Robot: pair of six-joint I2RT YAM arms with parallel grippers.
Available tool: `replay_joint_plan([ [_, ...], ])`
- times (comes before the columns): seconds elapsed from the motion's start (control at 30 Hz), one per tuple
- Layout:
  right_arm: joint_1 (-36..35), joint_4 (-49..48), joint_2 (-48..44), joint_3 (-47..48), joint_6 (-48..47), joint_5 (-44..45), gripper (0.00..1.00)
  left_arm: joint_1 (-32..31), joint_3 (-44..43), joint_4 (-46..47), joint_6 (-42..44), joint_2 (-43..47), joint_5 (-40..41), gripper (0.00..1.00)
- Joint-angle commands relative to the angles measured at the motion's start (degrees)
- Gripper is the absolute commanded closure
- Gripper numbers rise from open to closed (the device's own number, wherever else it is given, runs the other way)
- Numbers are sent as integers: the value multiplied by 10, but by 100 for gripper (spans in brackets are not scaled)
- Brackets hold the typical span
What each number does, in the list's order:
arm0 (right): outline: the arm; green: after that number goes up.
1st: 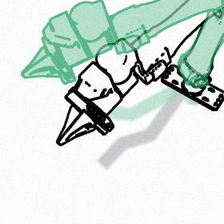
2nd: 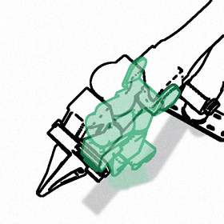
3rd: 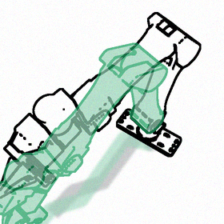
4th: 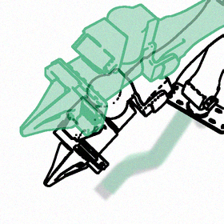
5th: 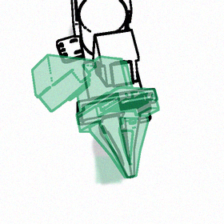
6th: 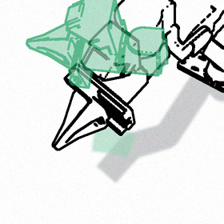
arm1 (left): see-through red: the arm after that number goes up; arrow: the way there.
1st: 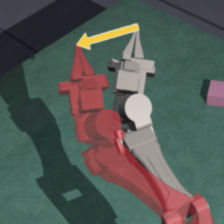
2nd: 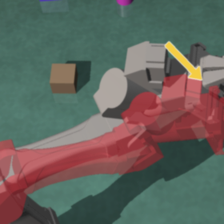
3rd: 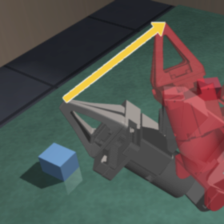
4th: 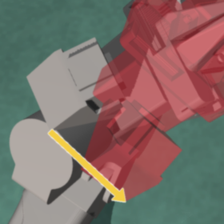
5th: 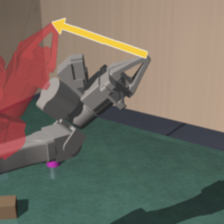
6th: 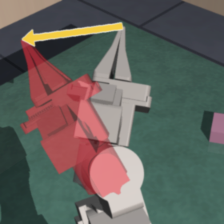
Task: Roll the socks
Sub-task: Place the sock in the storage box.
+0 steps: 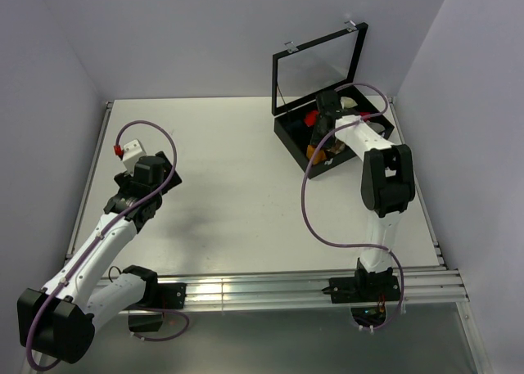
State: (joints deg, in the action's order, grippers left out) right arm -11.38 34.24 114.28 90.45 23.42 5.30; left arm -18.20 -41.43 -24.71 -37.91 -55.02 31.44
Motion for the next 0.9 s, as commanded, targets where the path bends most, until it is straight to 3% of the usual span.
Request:
replay_joint_plan([
  [0.0,-1,-18,-2,-22,-3,1,72,4,-9,8,8,-2,6,0],
  [0.03,-1,-19,-5,-30,-1,1,83,4,-8,7,7,-3,7,0],
  [0.13,-1,-9,-5,-41,5,3,99,4,-8,8,7,-3,6,1],
  [0.17,-1,0,-4,-42,8,5,100,4,-8,9,8,-2,5,0],
  [0.33,-1,21,13,-49,23,13,100,4,-8,9,8,-1,4,1],
  [0.63,-1,113,96,35,38,16,100,4,-7,9,8,0,0,1],
  [0.87,0,118,90,56,35,-20,75,4,-5,10,9,3,-4,0],
])
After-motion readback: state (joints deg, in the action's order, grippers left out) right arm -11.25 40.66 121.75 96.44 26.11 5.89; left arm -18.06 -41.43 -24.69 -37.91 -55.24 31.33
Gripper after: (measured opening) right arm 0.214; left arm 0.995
